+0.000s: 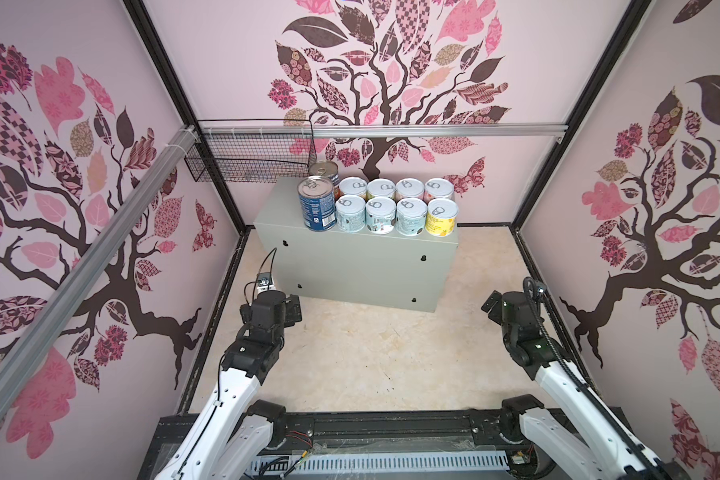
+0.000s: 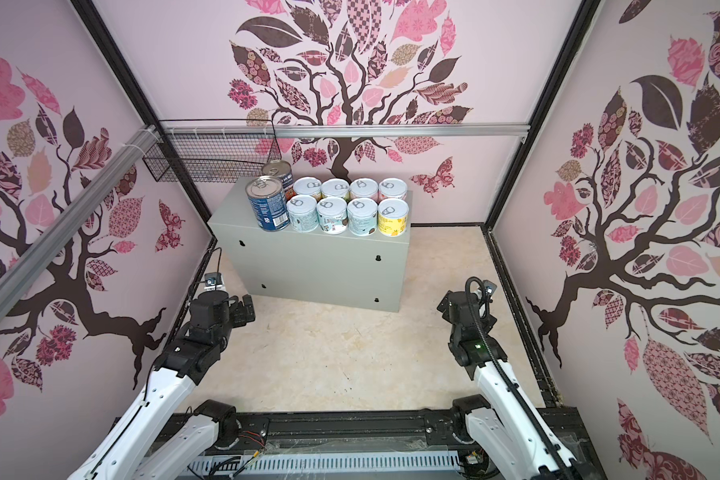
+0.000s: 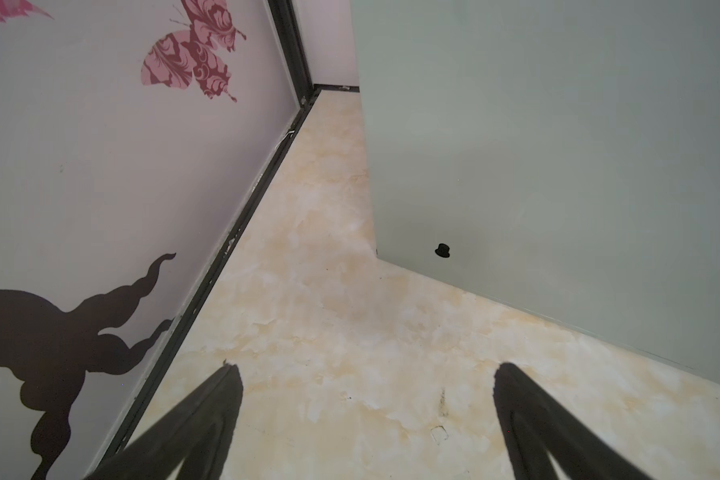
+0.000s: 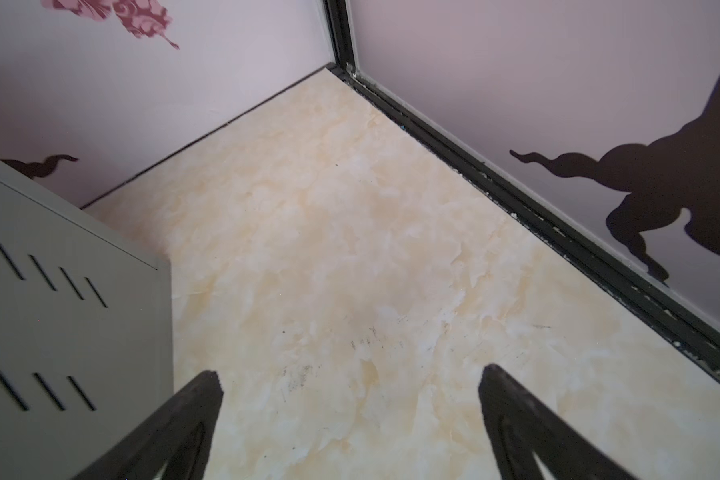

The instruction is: Place and organize the canned foods onto the counter

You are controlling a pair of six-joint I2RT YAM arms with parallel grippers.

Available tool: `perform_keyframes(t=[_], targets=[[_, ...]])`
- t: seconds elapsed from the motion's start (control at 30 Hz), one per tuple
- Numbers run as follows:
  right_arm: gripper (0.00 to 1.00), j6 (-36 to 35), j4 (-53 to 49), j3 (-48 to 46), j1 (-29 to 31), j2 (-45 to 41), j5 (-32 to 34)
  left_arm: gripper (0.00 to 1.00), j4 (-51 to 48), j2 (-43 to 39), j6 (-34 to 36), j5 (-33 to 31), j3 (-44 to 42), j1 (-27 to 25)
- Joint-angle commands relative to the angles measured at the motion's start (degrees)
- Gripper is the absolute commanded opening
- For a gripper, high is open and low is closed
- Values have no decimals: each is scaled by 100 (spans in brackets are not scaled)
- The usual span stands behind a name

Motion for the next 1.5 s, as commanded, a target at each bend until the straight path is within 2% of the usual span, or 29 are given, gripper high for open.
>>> perform_keyframes(t=[0.0,0.07,0.13,0.2,0.27,0.37,0.5,0.57,0.67,0.73,0.83,0.9,0.97,1.0,1.1,1.17,1.27,1.3,1.4,1.47], targets=[[100,-331,1497,-329,-14,340,213,98,1392,407,-1,204,-339,479],[100,-518,2384,-757,-17,572,590,98,1703,920,-165,604,-428,909],[100,-697,3169,-1063,-22,753,1020,98,2099,1400,64,609,-480,975],[100,-891,3516,-1172,-24,844,1303,98,2480,1875,270,676,-490,1051],[100,-1182,4574,-1512,-26,1100,1452,98,2794,2326,270,979,-479,1306],[100,-1518,5555,-1714,-26,1691,1528,98,3236,2792,69,1365,-491,1704],[100,-1711,6411,-1639,-19,2476,1651,98,4096,3290,266,1658,-466,1751],[100,-1478,6472,-1587,-26,2600,1557,98,4487,3550,274,1770,-481,1751],[100,-1923,7019,-1569,-17,2909,1264,98,5325,3789,127,1775,-671,1751],[100,-2047,7892,-1718,-29,3320,1335,98,5679,3946,215,1817,-725,1744],[100,-2380,8793,-1845,-19,3755,1182,98,5474,4202,354,1979,-506,1733],[100,-2304,8467,-1781,-15,3652,1128,98,5496,4312,571,2029,-423,1571],[100,-2290,8079,-1750,-7,3443,897,98,5807,4232,674,1760,-652,1408],[100,-2382,8243,-1852,-5,3410,661,98,6339,4156,690,1488,-975,1313],[100,-2853,10014,-2563,39,3771,-140,98,8395,4412,828,1053,-1947,1057],[100,-3035,10796,-2707,88,4096,-355,98,8787,4568,1014,715,-2007,835],[100,-3188,10452,-2444,89,4330,-810,98,8056,4374,893,665,-1793,864],[100,-3166,10030,-2242,81,4367,-656,98,7874,4441,793,691,-1647,953],[100,-2907,9032,-1779,-57,4278,-582,98,7399,4383,577,1300,-1465,1328],[100,-2635,8007,-1345,-294,4189,-806,98,7453,4415,560,1289,-1470,1332]])
